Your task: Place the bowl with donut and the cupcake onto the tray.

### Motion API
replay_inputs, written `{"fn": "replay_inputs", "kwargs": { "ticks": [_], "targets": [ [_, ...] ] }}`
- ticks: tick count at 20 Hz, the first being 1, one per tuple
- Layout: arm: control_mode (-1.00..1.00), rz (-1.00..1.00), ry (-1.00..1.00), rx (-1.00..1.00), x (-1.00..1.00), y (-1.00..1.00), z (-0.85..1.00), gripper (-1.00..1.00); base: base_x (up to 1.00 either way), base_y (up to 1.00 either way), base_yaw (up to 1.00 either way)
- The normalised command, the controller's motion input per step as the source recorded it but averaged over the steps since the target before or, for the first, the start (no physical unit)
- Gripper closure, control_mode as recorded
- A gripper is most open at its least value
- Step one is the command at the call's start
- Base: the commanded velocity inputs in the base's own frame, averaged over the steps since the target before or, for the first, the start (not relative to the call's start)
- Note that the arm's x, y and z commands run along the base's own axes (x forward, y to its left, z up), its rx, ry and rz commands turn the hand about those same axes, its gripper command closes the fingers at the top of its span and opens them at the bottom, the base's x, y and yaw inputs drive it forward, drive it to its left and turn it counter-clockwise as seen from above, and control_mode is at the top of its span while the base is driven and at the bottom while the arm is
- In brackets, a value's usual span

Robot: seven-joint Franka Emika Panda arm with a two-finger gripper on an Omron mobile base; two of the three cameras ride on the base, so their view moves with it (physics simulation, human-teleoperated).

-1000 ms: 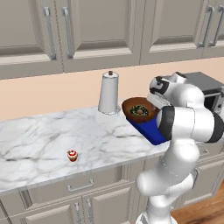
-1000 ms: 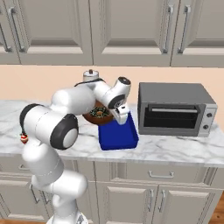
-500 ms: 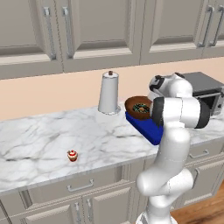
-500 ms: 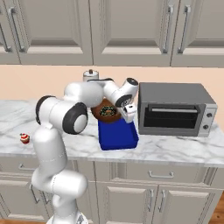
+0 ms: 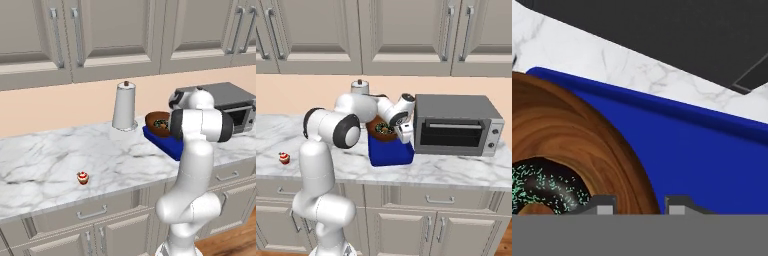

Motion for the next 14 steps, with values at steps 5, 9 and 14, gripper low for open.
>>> {"fn": "replay_inputs", "kwargs": {
  "ticks": [5, 9, 14],
  "targets": [
    [-1.0, -0.09, 0.0, 0.0, 0.0, 0.0, -0.05, -1.0, 0.0, 0.0, 0.0],
    [-1.0, -0.06, 0.02, 0.0, 0.0, 0.0, 0.06, -1.0, 0.0, 0.0, 0.0],
    [-1.0, -0.04, 0.04, -0.01, 0.0, -0.05, 0.15, -1.0, 0.0, 0.0, 0.0]
  ]
}}
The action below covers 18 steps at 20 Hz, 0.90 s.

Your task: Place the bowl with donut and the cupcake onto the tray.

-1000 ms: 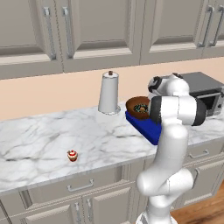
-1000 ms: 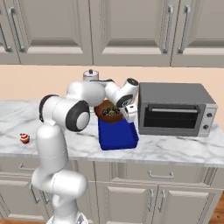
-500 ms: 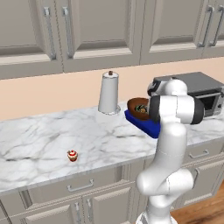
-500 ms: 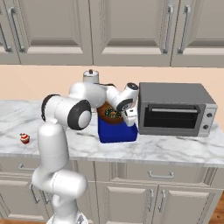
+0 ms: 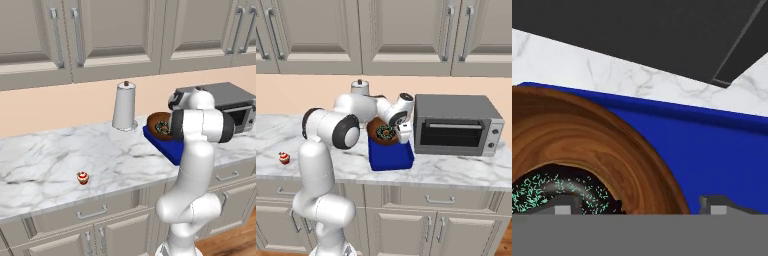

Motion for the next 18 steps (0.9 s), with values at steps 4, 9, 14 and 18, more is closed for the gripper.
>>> {"fn": "replay_inputs", "kwargs": {
  "ticks": [4, 9, 14, 18],
  "targets": [
    [-1.0, -0.06, 0.05, 0.0, -0.06, -0.03, 0.39, -1.0, 0.0, 0.0, 0.0],
    [-1.0, 0.0, 0.06, 0.0, -0.47, -0.02, 0.22, -1.0, 0.0, 0.0, 0.0],
    [-1.0, -0.01, -0.03, -0.06, -0.8, 0.22, 0.18, -1.0, 0.0, 0.0, 0.0],
    [-1.0, 0.01, -0.17, -0.03, -0.47, 0.53, 0.16, -1.0, 0.0, 0.0, 0.0]
  ]
}}
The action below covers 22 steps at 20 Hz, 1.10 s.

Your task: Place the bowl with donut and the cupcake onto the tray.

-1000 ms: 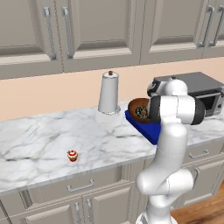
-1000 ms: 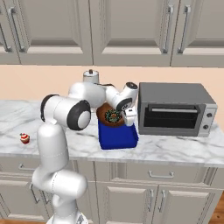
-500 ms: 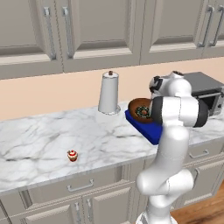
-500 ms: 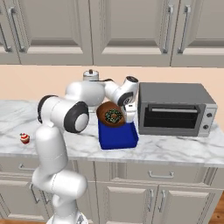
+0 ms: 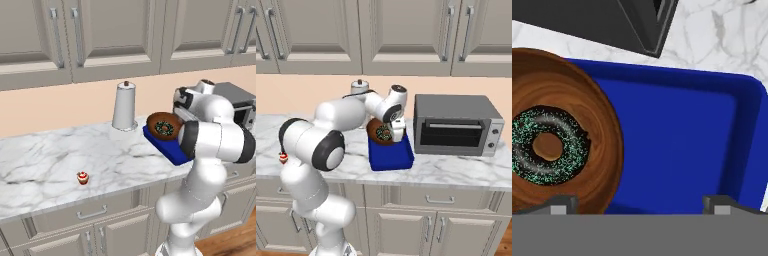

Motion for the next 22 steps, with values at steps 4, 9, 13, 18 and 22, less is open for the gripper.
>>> {"fn": "replay_inputs", "kwargs": {
  "ticks": [4, 9, 13, 18, 22],
  "targets": [
    [-1.0, 0.15, -0.03, -0.16, -0.61, 0.92, 0.04, -1.0, 0.0, 0.0, 0.0],
    [-1.0, 0.32, 0.02, -0.2, -0.39, 0.68, 0.24, -1.0, 0.0, 0.0, 0.0],
    [-1.0, 0.37, 0.01, -0.1, -0.25, 0.61, 0.09, -1.0, 0.0, 0.0, 0.0],
    [-1.0, 0.38, 0.1, -0.04, -0.09, 0.61, 0.25, -1.0, 0.0, 0.0, 0.0],
    [-1.0, 0.29, 0.13, -0.07, -0.2, 0.81, 0.23, -1.0, 0.0, 0.0, 0.0]
  ]
}}
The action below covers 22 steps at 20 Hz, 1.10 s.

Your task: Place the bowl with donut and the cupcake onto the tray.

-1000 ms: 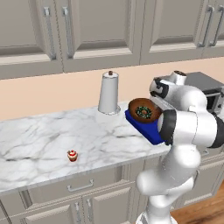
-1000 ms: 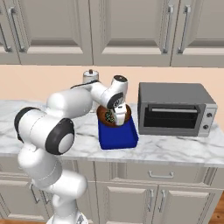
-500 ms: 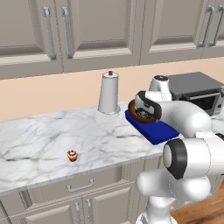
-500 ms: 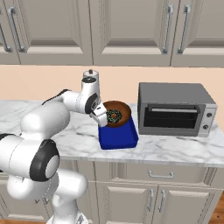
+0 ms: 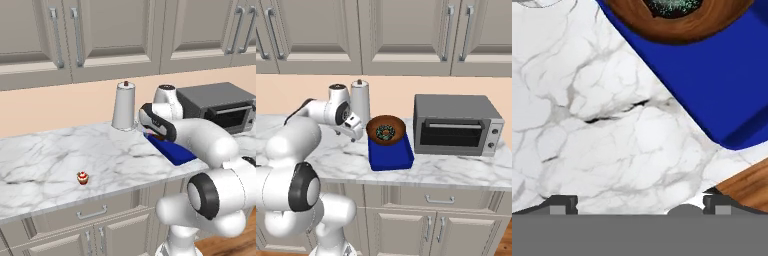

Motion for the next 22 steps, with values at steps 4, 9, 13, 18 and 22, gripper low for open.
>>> {"fn": "replay_inputs", "kwargs": {
  "ticks": [4, 9, 13, 18, 22],
  "targets": [
    [-1.0, 0.28, 0.07, -0.12, -0.36, 0.87, 0.0, -1.0, 0.0, 0.0, 0.0],
    [-1.0, 0.13, -0.01, -0.1, -0.34, 0.99, -0.05, -1.0, 0.0, 0.0, 0.0],
    [-1.0, 0.08, 0.05, -0.11, -0.31, 1.0, -0.03, -1.0, 0.0, 0.0, 0.0],
    [-1.0, 0.0, 0.04, -0.1, -0.01, 1.0, -0.17, -1.0, 0.0, 0.0, 0.0],
    [-1.0, 0.0, 0.08, -0.08, 0.03, 1.0, -0.26, -1.0, 0.0, 0.0, 0.0]
  ]
}}
